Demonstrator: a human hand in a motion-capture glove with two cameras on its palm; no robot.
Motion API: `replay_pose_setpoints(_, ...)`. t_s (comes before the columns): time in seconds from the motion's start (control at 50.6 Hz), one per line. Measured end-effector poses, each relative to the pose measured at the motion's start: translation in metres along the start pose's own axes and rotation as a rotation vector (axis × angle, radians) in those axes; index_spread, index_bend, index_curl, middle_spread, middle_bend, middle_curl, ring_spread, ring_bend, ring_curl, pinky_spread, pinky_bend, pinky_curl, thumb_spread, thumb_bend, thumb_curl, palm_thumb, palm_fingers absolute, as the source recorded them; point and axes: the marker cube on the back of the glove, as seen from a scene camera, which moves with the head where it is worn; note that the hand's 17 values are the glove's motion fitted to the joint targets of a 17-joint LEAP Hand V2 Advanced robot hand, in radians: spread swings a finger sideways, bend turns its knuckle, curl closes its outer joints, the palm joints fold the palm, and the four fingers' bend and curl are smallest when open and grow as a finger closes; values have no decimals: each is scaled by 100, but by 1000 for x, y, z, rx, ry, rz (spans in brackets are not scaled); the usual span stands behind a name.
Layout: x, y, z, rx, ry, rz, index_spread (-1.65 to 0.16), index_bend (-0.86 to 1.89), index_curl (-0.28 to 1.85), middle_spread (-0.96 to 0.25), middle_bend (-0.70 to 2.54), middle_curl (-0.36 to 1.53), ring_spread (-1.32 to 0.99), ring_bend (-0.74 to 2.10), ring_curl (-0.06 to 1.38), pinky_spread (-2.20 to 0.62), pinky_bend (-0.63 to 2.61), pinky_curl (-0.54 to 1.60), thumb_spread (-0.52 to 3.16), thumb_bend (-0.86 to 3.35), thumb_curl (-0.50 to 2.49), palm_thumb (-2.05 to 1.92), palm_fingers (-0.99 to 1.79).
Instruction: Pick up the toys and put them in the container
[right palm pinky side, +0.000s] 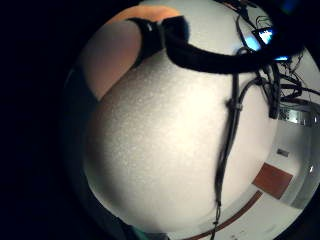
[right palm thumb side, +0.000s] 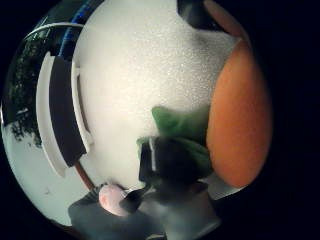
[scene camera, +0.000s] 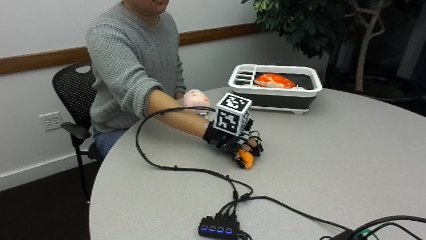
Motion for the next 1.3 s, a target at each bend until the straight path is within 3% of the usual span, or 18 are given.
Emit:
replay_pose_setpoints(0.217,0,-1,-3,157,48,1,-40,45,51,-28,52,37,-28,35,21,0,59,31,138,6,35,14,56)
replay_pose_setpoints(0.376,-8,2,-24,172,9,-25,-40,55,62,-34,68,47,-42,71,33,-18,58,32,131,18,49,43,97)
replay_pose_setpoints(0.514,-6,9,-112,338,-147,-23,-37,63,75,-35,76,55,-47,82,42,-27,65,38,121,19,57,50,96)
replay_pose_setpoints(0.672,-18,25,-184,422,-225,-69,-35,72,86,-34,84,64,-49,89,48,-31,71,42,111,16,65,50,92)
replay_pose_setpoints(0.85,-82,18,-189,380,-218,-152,-33,79,96,-33,90,72,-50,93,53,-32,75,45,103,13,72,50,86)
replay_pose_setpoints(1.107,-273,13,-188,372,-140,-432,-31,84,104,-31,94,80,-50,99,59,-32,80,48,97,9,82,47,77)
replay_pose_setpoints(1.305,-329,16,-190,366,-159,-501,-30,85,107,-30,95,85,-48,102,62,-31,82,49,95,6,87,45,73)
